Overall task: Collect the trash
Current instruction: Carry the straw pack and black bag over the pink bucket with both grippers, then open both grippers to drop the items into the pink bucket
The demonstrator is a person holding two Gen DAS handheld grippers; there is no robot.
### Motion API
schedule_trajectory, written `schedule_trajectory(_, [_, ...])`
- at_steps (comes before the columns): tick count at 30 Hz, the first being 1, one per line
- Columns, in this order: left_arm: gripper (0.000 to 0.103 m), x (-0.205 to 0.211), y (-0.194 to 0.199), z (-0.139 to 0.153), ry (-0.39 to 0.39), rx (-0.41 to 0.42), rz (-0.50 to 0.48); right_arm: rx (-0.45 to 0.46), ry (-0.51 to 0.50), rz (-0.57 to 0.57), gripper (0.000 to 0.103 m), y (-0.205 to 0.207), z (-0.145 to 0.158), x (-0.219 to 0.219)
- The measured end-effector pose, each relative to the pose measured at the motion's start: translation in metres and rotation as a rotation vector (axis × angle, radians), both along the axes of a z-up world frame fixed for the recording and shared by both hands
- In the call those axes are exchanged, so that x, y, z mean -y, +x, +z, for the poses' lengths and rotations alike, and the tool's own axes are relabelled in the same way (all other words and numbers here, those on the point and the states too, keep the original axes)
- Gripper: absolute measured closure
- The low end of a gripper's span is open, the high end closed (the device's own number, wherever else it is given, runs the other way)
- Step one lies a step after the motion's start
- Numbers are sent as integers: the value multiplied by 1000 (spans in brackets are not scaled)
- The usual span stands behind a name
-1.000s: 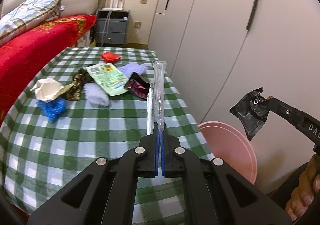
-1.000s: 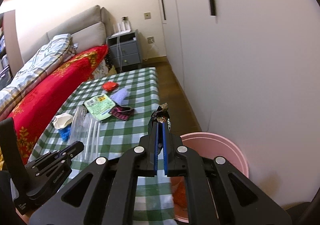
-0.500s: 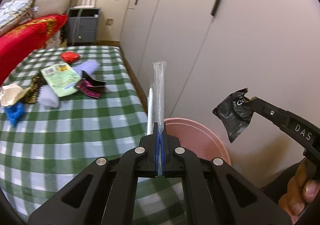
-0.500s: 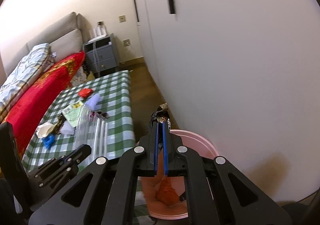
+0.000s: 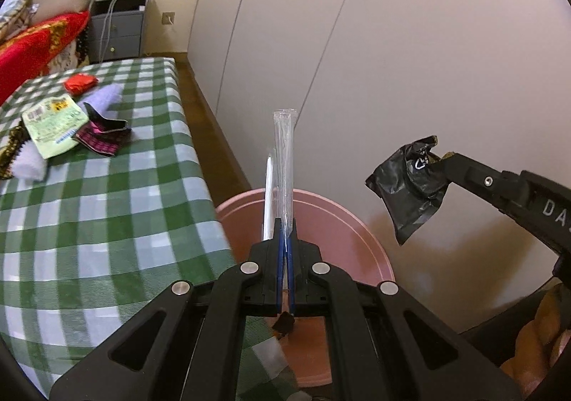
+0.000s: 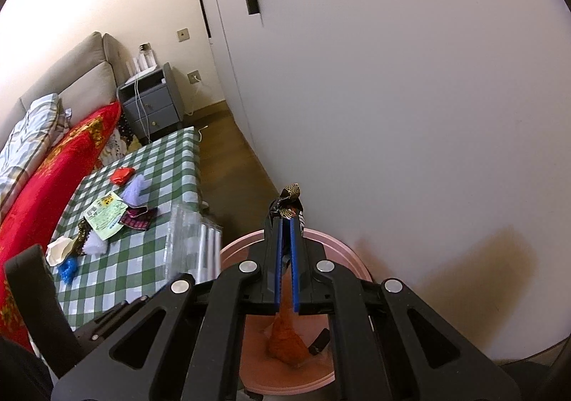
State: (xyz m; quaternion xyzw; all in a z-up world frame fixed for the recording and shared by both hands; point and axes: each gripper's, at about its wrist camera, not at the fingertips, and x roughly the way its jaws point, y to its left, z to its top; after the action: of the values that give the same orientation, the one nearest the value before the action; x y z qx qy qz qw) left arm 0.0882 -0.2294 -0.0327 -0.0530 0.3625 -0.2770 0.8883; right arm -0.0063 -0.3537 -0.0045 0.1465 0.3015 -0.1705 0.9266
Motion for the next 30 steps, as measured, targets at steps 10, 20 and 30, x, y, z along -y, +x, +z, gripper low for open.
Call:
schedule_trajectory(10, [64, 15, 7, -21, 12, -67, -26, -32, 28, -52, 90, 9, -9, 11])
schedule_trajectory(20, [60, -5, 9, -16, 3, -58, 23, -24, 30, -70, 73, 8, -9, 11])
schedule_trajectory(30, [60, -43, 10, -5, -3, -16, 101, -11, 17, -27, 72, 8, -8, -4])
